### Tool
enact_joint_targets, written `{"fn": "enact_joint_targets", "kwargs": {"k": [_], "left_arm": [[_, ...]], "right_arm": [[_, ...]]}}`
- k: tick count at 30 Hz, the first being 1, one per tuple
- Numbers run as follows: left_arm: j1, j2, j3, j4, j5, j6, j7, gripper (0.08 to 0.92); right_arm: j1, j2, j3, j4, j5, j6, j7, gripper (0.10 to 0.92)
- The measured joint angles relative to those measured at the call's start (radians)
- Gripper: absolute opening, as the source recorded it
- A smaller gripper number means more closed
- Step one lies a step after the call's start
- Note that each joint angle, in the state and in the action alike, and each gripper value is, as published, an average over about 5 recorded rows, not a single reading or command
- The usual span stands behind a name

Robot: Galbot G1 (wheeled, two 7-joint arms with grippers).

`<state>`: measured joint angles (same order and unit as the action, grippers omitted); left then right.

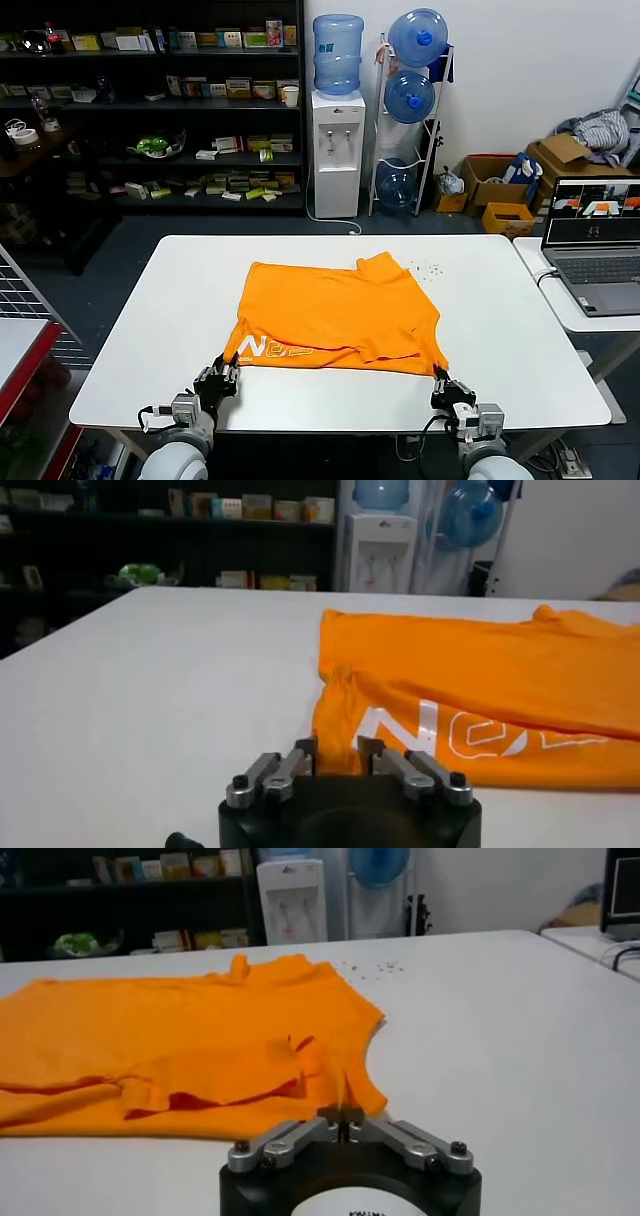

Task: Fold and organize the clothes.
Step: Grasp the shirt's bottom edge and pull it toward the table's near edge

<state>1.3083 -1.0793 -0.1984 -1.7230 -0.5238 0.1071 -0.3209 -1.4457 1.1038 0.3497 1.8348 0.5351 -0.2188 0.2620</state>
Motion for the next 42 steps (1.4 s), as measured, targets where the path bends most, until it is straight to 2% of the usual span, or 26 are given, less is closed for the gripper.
{"fn": "enact_joint_targets", "kwargs": {"k": [5,8,20,24,27,34,42], "left_arm": [[0.033,0.020,-0.009,-0.047,-0.008,0.006,-0.023,0.135],[0.067,0.035,-0.017,-0.081,-0.012,0.007,-0.039,0.093],[0.255,0.066,-0.052,-0.219,-0.016,0.006,-0.092,0.090],[0.310,0.068,-0.057,-0.260,-0.014,0.009,-0.104,0.095],[0.338,0.073,-0.063,-0.290,-0.015,0.014,-0.115,0.144],[0.355,0.102,-0.085,-0.354,-0.035,0.031,-0.134,0.342],[0.250,0.158,-0.084,-0.360,-0.103,0.066,-0.132,0.576]], "right_arm": [[-0.045,-0.028,0.015,0.042,0.013,-0.003,0.020,0.124],[-0.084,-0.046,0.029,0.072,0.023,-0.007,0.035,0.124],[-0.274,-0.086,0.098,0.177,0.044,0.000,0.071,0.127],[-0.324,-0.090,0.111,0.206,0.035,-0.003,0.091,0.198],[-0.351,-0.098,0.122,0.229,0.023,-0.006,0.108,0.284],[-0.360,-0.133,0.146,0.292,0.025,-0.023,0.144,0.484],[-0.202,-0.207,0.127,0.294,0.116,-0.068,0.173,0.717]]}}
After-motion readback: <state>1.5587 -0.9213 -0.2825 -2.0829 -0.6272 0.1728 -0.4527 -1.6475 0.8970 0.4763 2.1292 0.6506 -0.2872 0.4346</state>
